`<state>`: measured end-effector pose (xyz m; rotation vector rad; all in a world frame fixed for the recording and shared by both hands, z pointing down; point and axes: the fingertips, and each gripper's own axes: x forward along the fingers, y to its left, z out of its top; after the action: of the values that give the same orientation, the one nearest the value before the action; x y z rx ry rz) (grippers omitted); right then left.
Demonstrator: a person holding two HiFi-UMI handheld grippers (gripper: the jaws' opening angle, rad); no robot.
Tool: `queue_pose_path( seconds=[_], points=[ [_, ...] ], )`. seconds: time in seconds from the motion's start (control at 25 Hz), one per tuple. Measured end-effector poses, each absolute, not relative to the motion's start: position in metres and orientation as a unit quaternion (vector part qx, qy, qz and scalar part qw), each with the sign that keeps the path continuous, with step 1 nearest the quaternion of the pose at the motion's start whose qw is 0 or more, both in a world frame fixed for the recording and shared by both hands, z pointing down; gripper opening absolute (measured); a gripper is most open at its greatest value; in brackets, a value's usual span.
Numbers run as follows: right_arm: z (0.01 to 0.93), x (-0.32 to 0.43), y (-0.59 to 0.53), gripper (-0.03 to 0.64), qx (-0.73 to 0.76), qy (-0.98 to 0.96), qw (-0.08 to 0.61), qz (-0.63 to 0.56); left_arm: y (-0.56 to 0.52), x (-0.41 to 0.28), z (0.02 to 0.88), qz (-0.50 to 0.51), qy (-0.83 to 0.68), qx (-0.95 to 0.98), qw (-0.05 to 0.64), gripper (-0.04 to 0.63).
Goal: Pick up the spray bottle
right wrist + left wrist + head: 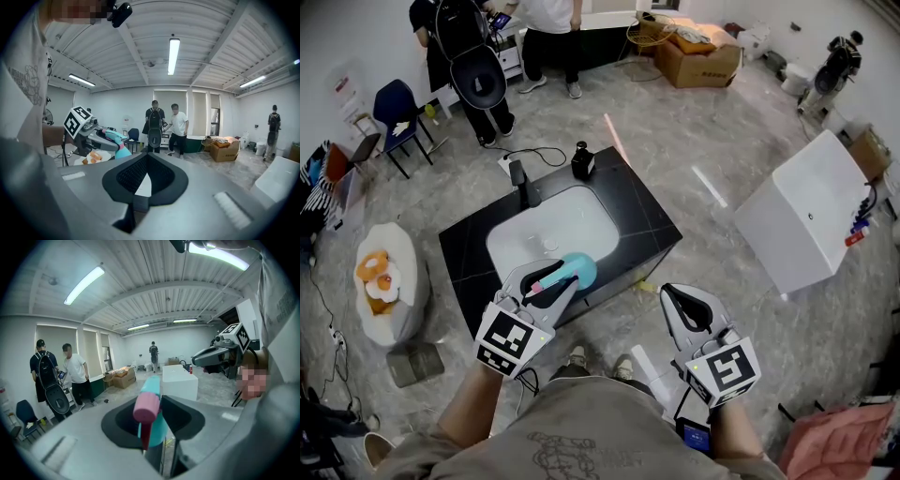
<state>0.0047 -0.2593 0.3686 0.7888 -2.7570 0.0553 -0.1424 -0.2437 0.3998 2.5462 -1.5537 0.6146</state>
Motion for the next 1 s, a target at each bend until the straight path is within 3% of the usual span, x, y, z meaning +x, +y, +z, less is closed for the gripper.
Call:
queue_pose_path(
  seconds=[1.0],
  points=[
    [0.369,-0.01,-0.271,0.028,0.269,-0.955,0.121,0.027,-0.244,-0.159,0.406,0.204,-0.524,0.825,0.057,0.132]
  ],
)
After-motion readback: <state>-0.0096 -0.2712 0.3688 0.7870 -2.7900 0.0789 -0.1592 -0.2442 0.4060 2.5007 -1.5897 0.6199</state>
